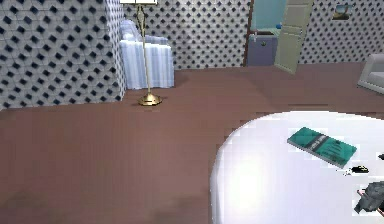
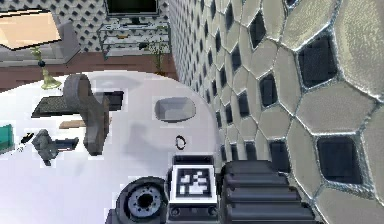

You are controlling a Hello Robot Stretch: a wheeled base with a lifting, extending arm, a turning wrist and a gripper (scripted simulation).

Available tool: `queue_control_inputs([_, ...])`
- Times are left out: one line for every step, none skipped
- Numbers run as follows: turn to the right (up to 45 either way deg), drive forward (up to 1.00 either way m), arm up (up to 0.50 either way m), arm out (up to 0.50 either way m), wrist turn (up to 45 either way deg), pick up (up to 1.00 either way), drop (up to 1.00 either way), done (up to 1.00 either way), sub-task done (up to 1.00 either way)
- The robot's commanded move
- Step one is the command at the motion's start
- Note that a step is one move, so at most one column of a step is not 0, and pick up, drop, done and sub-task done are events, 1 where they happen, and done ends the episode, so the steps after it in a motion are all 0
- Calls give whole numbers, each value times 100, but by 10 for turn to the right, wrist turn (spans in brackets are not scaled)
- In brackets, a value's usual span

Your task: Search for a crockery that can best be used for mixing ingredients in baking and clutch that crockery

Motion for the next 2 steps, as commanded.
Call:
queue_control_inputs([0,0,0,50,0,0,0,0,0])
queue_control_inputs([0,0,0,0,450,0,0,0,0])
